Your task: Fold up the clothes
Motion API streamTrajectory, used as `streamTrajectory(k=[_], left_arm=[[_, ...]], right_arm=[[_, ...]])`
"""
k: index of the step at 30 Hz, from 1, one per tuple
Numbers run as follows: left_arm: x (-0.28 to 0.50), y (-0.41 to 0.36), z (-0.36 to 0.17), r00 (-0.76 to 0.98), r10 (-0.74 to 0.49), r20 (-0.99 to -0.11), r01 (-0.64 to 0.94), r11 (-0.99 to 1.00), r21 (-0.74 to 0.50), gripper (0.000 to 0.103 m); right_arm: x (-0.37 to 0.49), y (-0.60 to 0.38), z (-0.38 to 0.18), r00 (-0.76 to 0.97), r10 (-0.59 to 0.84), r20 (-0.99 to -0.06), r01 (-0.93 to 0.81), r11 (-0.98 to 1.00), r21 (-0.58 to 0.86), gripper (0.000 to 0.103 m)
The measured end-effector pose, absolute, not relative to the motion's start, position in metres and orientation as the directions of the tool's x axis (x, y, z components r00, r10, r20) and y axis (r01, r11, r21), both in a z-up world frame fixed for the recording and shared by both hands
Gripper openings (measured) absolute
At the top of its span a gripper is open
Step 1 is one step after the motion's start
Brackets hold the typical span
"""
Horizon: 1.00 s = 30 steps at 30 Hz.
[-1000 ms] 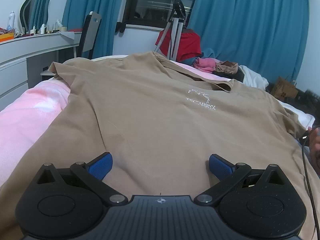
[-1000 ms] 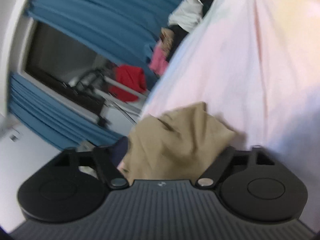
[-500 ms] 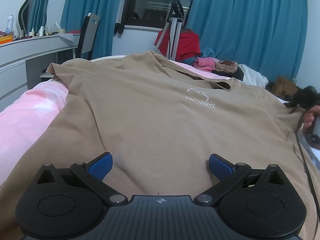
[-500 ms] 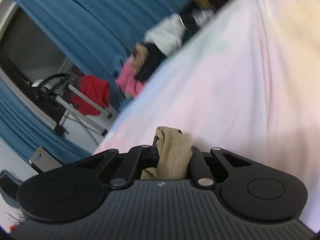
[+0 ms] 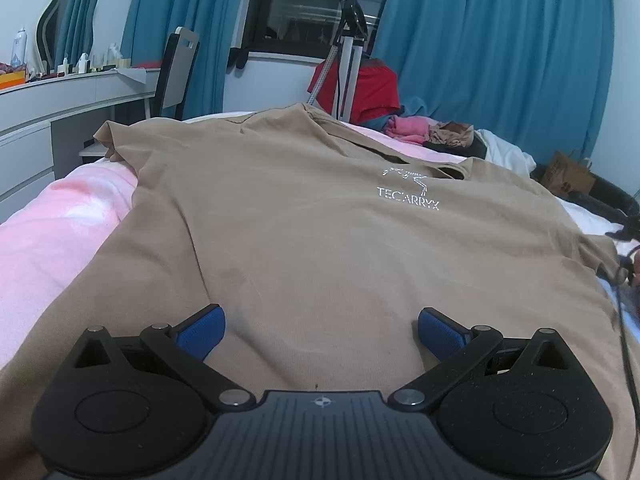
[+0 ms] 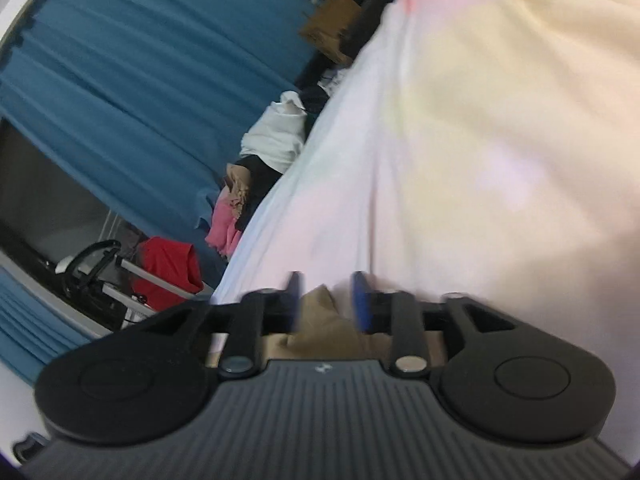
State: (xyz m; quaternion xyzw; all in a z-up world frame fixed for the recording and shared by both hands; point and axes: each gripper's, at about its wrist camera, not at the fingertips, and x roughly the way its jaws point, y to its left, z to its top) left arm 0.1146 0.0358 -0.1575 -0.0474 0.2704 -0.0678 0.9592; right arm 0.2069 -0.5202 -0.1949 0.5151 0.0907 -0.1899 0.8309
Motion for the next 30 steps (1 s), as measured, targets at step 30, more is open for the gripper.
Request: streamTrajectory(k=[30], left_arm=[[0.112,0.036,-0.152,0.822,-0.175,-0.542,0.127,0.984,-0.125,0.103]], right_arm=[[0.196,-0.45,-0.174,0.935,-0.024,-0.353,0.329,0.43,0.841,0.084]])
